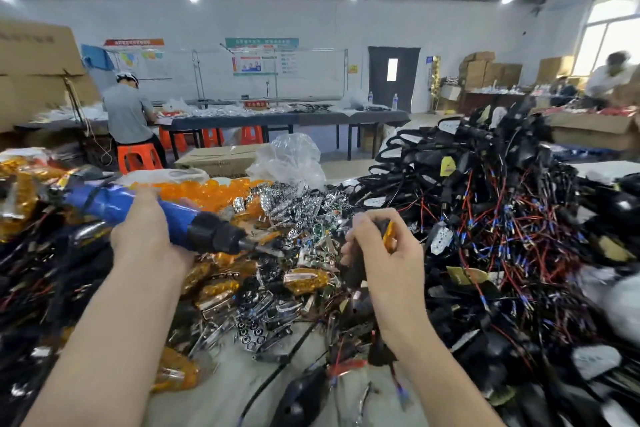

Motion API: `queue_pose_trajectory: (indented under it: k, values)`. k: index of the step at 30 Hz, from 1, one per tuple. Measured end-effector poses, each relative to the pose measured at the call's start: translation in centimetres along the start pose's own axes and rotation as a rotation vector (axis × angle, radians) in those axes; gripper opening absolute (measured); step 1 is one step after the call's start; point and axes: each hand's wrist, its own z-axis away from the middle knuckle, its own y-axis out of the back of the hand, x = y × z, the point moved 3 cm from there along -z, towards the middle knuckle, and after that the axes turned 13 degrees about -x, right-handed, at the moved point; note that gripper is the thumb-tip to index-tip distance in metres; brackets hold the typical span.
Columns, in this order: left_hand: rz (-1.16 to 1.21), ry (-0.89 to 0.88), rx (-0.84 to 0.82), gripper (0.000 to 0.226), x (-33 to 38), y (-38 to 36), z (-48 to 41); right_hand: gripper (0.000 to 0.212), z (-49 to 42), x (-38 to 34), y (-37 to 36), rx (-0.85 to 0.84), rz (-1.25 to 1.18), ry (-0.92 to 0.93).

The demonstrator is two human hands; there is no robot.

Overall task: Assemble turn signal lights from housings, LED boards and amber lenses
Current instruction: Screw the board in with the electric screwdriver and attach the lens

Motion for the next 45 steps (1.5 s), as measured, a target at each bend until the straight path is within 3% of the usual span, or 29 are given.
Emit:
queue_pose_trajectory:
  k: [4, 7, 10, 17, 21, 25, 27, 30, 33, 36, 40, 43, 45]
  values:
    - [-0.49, 0.221, -0.158, 0.014, -2.5, 0.5, 0.7, 0.015, -1.2, -1.6, 0.1, 0.027, -0.244, -0.155]
    - [-0.866, 0.33, -0.319, 0.015, -6.1, 1.8, 1.3, 0.015, -1.5, -2.6, -0.3, -0.017, -0.41, -0.264]
    - [-1.166, 0.489, -0.377, 0.025, -9.4, 3.7, 1.4, 0.02, -1.0, -3.0, -0.9, -0.078, -0.49, -0.352]
    - [-1.19, 0.611, -0.396, 0.012, -12.1, 4.4, 1.2, 0.022, -0.1, -1.2, -1.6, -0.049, -0.432, -0.46]
    - [-1.309, 0.523, -0.523, 0.03, -8.8, 2.9, 2.0, 0.023, -0.8, -0.1, -2.9, -0.009, -0.562, -0.416]
    - [-0.91, 0.495, -0.749, 0.043, -4.2, 1.6, 6.5, 0.033, -2.3, 0.1, -5.8, 0.052, -0.603, -0.341]
    - [-0.811, 0.423, -0.862, 0.04, -2.5, 1.2, 9.0, 0.039, -3.3, 0.0, -7.3, 0.089, -0.595, -0.306]
    - [-0.997, 0.14, -0.859, 0.018, 0.3, 1.0, 10.0, 0.055, -4.5, -0.2, -10.2, 0.053, -0.628, -0.296]
    - [-1.22, -0.088, -0.833, 0.019, 3.4, 0.7, 9.1, 0.038, -5.9, -1.0, -13.3, -0.024, -0.711, -0.267]
    - [-1.386, -0.337, -0.764, 0.017, 6.9, 0.5, 8.0, 0.04, -7.9, -2.3, -16.7, -0.121, -0.693, -0.235]
    - [-1.534, -0.64, -0.522, 0.019, 11.0, 1.1, 4.1, 0.045, -9.7, -2.7, -21.2, -0.309, -0.492, -0.279]
    - [-1.596, -0.697, -0.289, 0.019, 13.5, 2.3, -1.0, 0.03, -10.4, -1.0, -23.3, -0.416, -0.43, -0.322]
    - [-1.642, -0.714, -0.136, 0.023, 15.5, 3.2, -4.7, 0.031, -10.8, 0.2, -23.5, -0.407, -0.472, -0.355]
